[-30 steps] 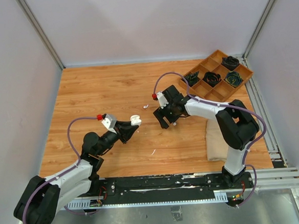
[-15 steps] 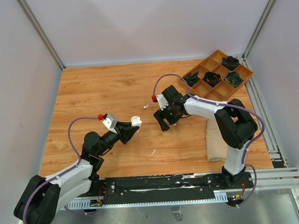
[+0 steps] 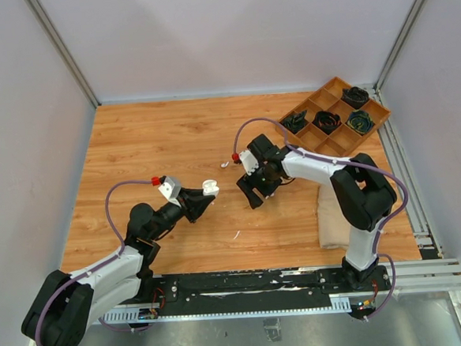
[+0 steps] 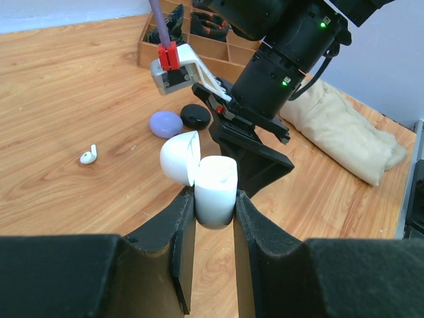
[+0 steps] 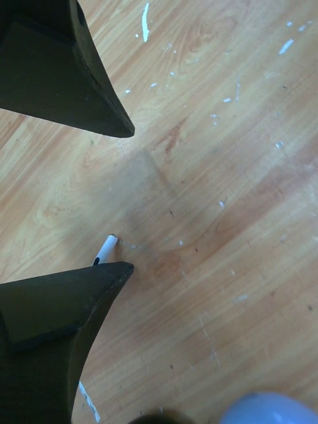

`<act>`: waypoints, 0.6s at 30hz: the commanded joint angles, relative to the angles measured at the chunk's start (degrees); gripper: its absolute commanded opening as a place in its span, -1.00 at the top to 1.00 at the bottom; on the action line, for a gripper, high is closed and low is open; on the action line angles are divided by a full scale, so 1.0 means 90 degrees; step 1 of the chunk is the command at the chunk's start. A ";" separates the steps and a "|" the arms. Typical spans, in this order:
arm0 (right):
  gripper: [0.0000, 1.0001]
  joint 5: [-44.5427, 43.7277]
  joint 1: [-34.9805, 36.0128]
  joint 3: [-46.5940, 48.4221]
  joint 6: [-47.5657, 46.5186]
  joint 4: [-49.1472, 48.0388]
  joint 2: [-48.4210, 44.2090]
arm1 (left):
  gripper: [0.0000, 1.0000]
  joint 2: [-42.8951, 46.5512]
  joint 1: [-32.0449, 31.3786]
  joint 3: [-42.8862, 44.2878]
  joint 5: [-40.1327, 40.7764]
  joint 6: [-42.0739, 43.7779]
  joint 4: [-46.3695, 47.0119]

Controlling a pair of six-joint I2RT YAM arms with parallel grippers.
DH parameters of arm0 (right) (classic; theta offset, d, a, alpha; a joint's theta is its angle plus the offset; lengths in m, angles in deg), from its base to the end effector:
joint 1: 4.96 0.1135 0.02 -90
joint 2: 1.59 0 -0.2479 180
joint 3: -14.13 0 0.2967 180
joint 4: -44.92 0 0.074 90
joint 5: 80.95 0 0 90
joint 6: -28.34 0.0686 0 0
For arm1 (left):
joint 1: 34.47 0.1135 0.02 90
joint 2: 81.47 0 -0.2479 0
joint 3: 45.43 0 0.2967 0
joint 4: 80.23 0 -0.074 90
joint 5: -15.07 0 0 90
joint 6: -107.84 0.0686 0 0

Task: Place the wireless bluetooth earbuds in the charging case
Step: Adjust the earbud at the center of the board.

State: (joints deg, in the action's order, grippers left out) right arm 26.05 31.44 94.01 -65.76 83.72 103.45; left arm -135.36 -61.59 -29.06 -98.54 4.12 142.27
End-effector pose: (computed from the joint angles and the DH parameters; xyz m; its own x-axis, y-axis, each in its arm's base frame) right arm 0.3215 0.2619 0.1013 -0.6734 -0.5814 -0.4567 -0.7208 0.6537 0.2306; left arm 0.2060 -0.1364 0.1450 -0.1082 -0.1887 -0.9760 0.7691 0.6062 -0.2025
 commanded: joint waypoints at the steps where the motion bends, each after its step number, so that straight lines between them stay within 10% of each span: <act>1: -0.54 0.0026 0.0229 0.0120 -0.0199 0.0688 -0.0039 | 1.00 -0.0009 0.0024 0.0144 -0.0082 0.0083 0.0162; 18: -0.53 -0.0654 0.0481 0.0409 -0.0367 0.1165 -0.0673 | 0.99 0.0009 0.0024 0.0141 -0.0075 0.0079 0.0163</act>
State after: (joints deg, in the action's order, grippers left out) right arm 23.82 35.20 94.90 -68.16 91.57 100.74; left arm -135.36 -61.59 -29.06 -99.00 4.12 142.25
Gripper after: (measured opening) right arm 0.767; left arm 0.287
